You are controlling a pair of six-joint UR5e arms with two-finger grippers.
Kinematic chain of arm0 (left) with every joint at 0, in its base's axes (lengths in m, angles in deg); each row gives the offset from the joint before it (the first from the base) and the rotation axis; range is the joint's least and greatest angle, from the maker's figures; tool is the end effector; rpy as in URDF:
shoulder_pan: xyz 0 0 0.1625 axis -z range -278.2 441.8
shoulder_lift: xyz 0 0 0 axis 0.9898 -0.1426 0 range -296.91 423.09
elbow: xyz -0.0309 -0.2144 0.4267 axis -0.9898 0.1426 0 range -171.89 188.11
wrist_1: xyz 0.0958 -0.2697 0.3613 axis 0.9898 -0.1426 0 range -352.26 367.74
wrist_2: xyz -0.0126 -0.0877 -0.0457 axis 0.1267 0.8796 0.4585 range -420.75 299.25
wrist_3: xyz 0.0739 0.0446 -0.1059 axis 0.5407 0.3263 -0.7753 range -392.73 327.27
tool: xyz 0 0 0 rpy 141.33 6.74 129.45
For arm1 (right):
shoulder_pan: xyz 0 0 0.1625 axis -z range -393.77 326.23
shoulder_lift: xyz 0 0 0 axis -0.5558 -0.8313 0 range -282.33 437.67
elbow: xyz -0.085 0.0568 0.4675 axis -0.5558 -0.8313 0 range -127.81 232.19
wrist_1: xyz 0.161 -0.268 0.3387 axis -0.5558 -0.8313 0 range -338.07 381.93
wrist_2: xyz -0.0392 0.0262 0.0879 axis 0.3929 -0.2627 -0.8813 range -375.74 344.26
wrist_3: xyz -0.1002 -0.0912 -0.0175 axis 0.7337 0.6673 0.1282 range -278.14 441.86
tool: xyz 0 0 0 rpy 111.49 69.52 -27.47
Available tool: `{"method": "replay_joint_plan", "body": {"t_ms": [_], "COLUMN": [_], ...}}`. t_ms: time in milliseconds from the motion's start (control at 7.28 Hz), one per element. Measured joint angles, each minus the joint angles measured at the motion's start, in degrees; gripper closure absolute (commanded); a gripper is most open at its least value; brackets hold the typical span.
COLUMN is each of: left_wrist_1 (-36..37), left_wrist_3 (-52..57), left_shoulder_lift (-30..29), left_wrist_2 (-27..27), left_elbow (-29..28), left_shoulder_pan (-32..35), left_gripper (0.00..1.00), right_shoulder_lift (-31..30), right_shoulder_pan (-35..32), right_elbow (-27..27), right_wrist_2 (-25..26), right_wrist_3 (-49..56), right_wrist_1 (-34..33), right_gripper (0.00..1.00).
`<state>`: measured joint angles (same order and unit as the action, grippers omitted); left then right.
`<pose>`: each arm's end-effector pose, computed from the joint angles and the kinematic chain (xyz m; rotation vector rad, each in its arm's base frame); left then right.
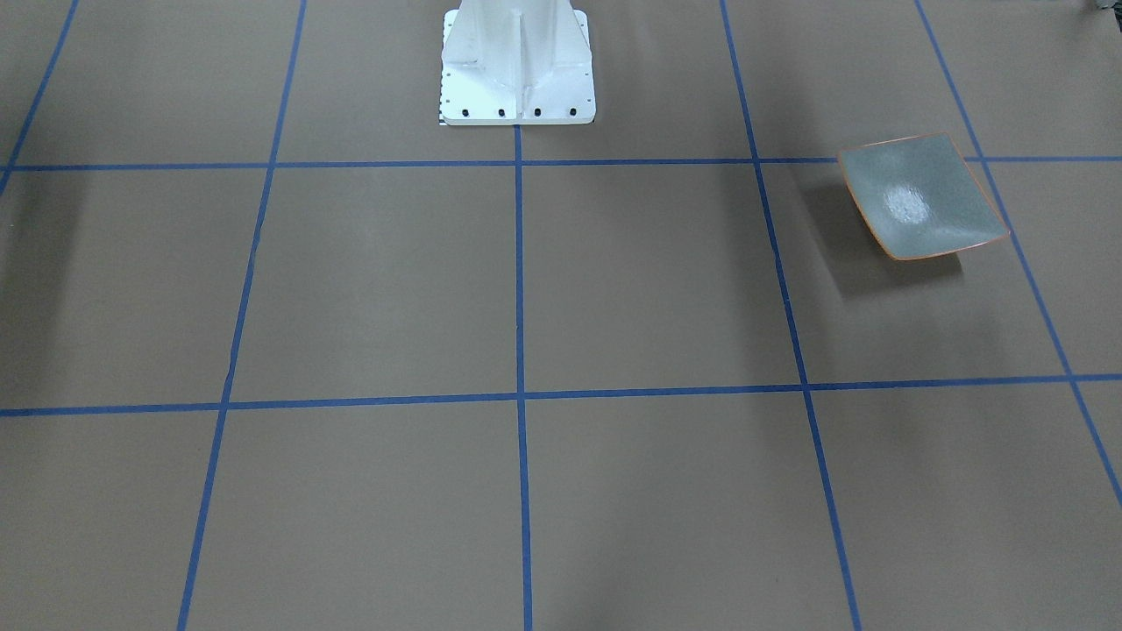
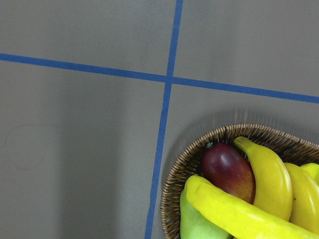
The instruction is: Transfer all bananas from basket to plate
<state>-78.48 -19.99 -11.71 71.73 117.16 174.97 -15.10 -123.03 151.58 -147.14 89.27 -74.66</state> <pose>-0.0639 -0.4116 0.6954 0.1037 0.7349 0.1598 0.0363 -0.5155 0.6920 0.0425 -0.7220 -0.1361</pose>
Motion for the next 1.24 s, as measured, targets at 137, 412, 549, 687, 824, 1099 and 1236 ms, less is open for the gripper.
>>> {"method": "replay_joint_plan", "body": {"t_ms": [137, 412, 549, 687, 824, 1099, 1236], "left_wrist_1": [-0.14, -0.5, -0.96, -2.41, -4.67, -7.27, -7.59], "left_wrist_3": [0.05, -0.01, -0.05, -0.12, -0.18, -0.14, -0.13], "left_shoulder_lift": [0.02, 0.06, -0.27, -0.81, -1.17, -1.55, -1.53], "left_wrist_2": [0.1, 0.41, 0.45, 0.44, 0.37, 0.43, 0.5], "left_elbow": [0.2, 0.85, 1.16, 1.4, 1.58, 1.7, 1.7], "left_shoulder_pan": [0.0, 0.0, 0.0, 0.05, 0.14, 0.2, 0.23], "left_gripper": [0.0, 0.0, 0.0, 0.0, 0.0, 0.0, 0.0], "right_shoulder_lift": [0.05, 0.26, 0.61, 0.81, 0.41, -0.8, -1.23], "right_shoulder_pan": [-0.02, -0.02, -0.01, -0.02, -0.02, -0.04, -0.04], "right_elbow": [0.66, 4.01, 5.48, 6.51, 6.88, 5.01, 4.37], "right_wrist_2": [0.18, 0.28, 0.28, 0.49, 1.65, 4.07, 4.26], "right_wrist_3": [0.19, 0.34, 0.13, 0.06, -0.03, -0.17, 1.27], "right_wrist_1": [0.0, 0.03, 0.12, 0.99, 3.99, 10.65, 11.74], "right_gripper": [0.0, 0.0, 0.0, 0.0, 0.0, 0.0, 0.0]}}
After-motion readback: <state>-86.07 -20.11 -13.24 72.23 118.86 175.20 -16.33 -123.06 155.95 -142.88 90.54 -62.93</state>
